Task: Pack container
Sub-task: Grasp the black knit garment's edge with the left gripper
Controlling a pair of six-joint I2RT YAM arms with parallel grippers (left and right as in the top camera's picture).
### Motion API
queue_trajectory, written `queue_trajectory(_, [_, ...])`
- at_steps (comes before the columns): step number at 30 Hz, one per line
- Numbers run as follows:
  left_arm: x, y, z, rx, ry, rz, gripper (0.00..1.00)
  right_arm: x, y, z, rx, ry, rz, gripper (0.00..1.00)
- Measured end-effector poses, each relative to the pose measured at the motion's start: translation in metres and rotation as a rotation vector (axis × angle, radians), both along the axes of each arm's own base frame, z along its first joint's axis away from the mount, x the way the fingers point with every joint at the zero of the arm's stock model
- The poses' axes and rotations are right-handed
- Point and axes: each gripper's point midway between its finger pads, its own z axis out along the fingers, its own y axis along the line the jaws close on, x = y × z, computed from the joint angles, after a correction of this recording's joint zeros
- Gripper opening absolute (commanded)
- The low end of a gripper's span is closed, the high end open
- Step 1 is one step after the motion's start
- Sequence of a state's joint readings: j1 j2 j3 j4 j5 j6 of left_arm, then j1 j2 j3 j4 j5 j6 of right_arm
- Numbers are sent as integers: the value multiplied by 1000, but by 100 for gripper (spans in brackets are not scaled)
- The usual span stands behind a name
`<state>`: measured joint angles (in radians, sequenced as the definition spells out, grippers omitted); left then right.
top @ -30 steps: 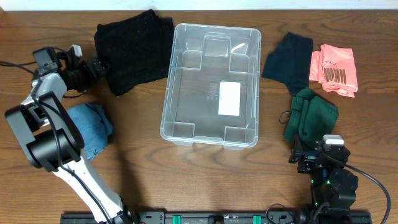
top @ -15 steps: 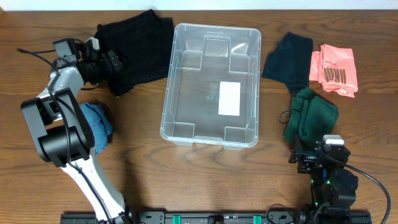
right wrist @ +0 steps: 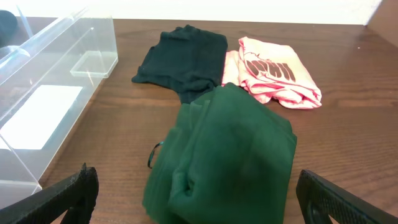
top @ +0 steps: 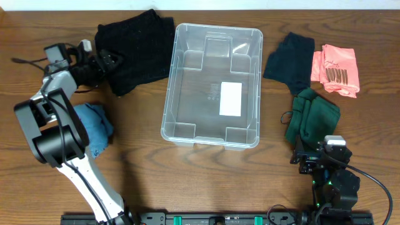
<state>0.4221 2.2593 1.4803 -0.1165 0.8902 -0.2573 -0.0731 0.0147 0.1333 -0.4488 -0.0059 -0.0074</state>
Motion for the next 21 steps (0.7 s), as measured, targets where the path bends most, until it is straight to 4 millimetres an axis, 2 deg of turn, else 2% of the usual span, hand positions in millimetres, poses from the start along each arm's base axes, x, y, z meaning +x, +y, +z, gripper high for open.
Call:
queue_trajectory(6, [-3,6,1,-170,-58,-35,91,0,0,0,0,0,0,99])
queue_trajectory(16, [3,-7,4,-213,-98,-75,91,0,0,0,0,0,0,99])
queue_trajectory(20, [10,-15,5,-216,-115,-86,85,0,0,0,0,0,0,99])
queue_trajectory(21, [11,-18,4,-218,-113,-86,79,0,0,0,0,0,0,99])
